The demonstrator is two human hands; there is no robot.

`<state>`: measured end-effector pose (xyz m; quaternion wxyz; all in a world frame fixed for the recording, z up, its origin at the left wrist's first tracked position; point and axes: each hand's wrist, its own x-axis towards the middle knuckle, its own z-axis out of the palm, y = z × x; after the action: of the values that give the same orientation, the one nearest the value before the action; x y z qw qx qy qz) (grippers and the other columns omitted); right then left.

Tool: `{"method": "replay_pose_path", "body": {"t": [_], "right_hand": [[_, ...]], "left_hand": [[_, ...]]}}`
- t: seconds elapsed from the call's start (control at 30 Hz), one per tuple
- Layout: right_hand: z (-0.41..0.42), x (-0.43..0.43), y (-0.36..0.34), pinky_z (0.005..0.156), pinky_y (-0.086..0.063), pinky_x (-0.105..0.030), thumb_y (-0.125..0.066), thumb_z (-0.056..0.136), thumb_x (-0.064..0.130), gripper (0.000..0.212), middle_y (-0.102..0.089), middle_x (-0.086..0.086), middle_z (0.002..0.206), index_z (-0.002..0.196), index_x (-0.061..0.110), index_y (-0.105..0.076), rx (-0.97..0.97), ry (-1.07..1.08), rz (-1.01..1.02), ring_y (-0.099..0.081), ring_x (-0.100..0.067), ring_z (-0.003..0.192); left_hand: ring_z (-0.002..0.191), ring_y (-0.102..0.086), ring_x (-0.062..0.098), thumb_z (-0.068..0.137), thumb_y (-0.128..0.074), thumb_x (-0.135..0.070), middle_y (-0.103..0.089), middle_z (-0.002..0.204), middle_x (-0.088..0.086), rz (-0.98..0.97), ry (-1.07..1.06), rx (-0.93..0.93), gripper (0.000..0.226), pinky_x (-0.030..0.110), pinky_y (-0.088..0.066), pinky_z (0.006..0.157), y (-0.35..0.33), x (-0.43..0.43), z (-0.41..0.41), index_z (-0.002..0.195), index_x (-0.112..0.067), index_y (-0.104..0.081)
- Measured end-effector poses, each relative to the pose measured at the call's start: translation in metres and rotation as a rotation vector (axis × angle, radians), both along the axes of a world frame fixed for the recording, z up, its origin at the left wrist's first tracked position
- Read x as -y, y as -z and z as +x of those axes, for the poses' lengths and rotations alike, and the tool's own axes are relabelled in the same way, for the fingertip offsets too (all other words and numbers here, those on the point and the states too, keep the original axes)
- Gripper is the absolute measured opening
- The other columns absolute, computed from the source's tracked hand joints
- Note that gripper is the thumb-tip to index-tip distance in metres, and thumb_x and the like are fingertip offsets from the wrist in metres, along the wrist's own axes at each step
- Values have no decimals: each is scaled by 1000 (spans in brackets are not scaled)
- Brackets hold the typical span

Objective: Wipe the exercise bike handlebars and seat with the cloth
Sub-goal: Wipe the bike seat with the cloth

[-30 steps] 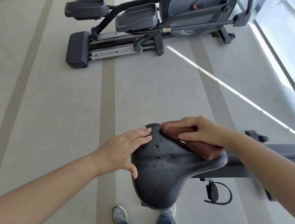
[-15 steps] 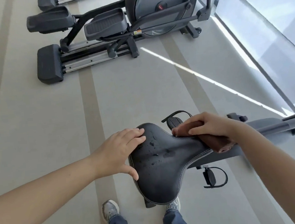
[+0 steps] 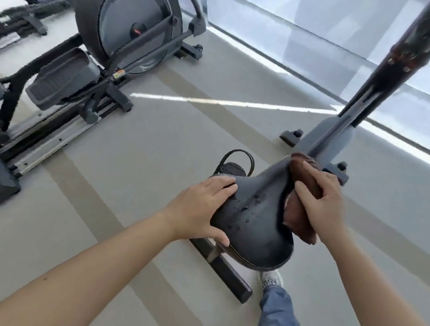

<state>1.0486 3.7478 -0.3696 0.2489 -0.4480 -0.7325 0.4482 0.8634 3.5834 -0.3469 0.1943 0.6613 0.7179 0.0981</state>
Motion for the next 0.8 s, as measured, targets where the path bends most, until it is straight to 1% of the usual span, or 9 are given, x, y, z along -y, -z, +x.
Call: {"method": "replay_pose_path", "body": {"t": [0.07,0.13,0.27,0.4,0.5,0.57,0.63,0.73,0.8], "right_hand": [[16,26,-4,80,-25,7,-63,83,14,40,-53,4,108,114,38,-57,13,-46,-42,-46,13,94],[30,55,-4,84,-26,5,-65,82,14,39,-55,7,111,112,39,-58,11,-67,-84,-49,8,100],[26,82,3,87,-24,6,-63,85,18,35,-53,10,117,119,28,-60,0,70,-70,-48,-2,108],[-9,41,2,82,-22,10,-59,87,21,37,-49,8,118,124,25,-56,-98,237,-97,-45,-1,104],[-28,0,1,85,-21,5,-54,90,22,38,-46,3,127,128,25,-52,-124,272,-143,-41,-2,109],[-25,-4,3,84,-22,4,-54,90,24,40,-44,4,129,130,28,-49,-116,209,-171,-40,0,109],[-11,10,4,83,-23,5,-57,89,23,43,-43,9,124,130,33,-48,-96,122,-177,-40,2,109],[19,45,4,85,-22,7,-63,84,16,46,-47,19,116,120,43,-50,-61,-19,-119,-42,9,105],[33,66,3,90,-24,5,-65,82,13,47,-50,18,119,116,44,-52,-49,-77,-113,-45,8,108]], "left_hand": [[137,-22,18,57,-76,-57,-29,148,6,22,26,17,104,19,-14,106,2,2,-4,137,-7,-34],[136,-25,20,55,-77,-56,-32,146,7,40,32,20,103,24,-19,107,4,3,-5,136,-5,-37],[130,-36,25,49,-80,-56,-41,141,8,67,14,9,103,27,-24,104,5,2,-5,131,-5,-44],[126,-39,25,46,-79,-61,-45,137,7,50,22,-11,104,28,-28,101,7,-1,-8,129,-6,-47],[126,-39,24,45,-78,-62,-45,137,6,38,22,2,105,30,-30,101,6,-4,-7,129,-8,-46],[126,-39,25,45,-78,-62,-45,136,6,39,25,0,105,30,-30,101,6,-3,-7,128,-7,-47],[125,-40,24,45,-78,-63,-46,135,6,38,23,3,104,30,-31,101,7,-2,-8,127,-7,-47],[121,-43,26,43,-79,-62,-48,133,7,51,35,2,104,31,-31,99,7,-4,-9,126,-7,-48],[119,-46,29,42,-81,-60,-50,131,9,55,50,-12,104,34,-33,98,7,-5,-9,124,-5,-49]]}}
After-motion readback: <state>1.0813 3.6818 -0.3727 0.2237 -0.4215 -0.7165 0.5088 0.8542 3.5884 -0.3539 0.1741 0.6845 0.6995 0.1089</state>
